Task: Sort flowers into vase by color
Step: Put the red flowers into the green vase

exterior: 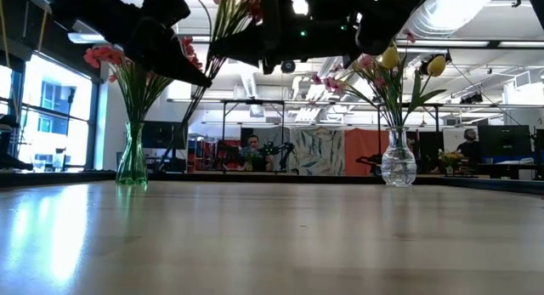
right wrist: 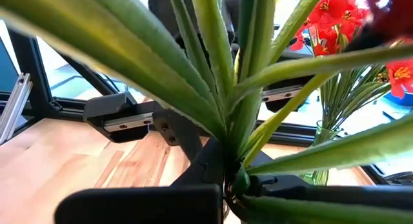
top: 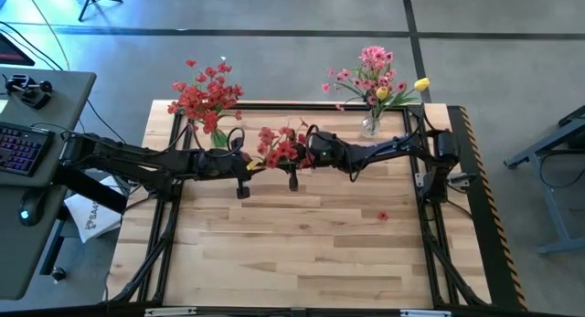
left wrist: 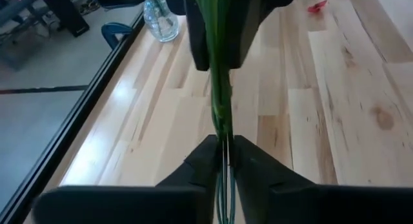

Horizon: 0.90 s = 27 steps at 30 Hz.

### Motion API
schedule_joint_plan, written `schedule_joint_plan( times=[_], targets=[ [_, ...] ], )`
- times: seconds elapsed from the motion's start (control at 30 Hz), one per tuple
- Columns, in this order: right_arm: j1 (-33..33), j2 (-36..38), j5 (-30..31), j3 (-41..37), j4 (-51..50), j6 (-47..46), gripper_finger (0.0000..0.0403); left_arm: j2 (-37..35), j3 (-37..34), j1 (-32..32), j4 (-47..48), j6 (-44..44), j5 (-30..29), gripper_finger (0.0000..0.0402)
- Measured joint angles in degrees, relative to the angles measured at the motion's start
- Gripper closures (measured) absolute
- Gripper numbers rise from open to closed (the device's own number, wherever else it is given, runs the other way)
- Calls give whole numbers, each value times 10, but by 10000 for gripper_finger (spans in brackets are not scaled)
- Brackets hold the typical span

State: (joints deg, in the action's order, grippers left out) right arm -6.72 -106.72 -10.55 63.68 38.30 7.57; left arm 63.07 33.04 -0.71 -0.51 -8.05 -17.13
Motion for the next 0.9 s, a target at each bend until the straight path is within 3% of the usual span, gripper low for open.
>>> schedule_joint_plan(
  times=[0.13,0.33,0.5,0.73,0.9],
  targets=[
    [0,0,0,0,-1,0,395,0,0,0,0,3,1,395],
    [2,2,0,0,-5,0,343,-11,0,-1,16,2,1,399],
    [-16,31,1,-12,-47,-2,282,-70,-1,-3,71,18,-65,400],
    [-31,34,35,-159,146,-76,245,-233,-21,-31,94,7,-211,401],
    [-26,33,51,-243,282,-78,247,-349,-74,-39,15,-39,-266,401]
  ],
)
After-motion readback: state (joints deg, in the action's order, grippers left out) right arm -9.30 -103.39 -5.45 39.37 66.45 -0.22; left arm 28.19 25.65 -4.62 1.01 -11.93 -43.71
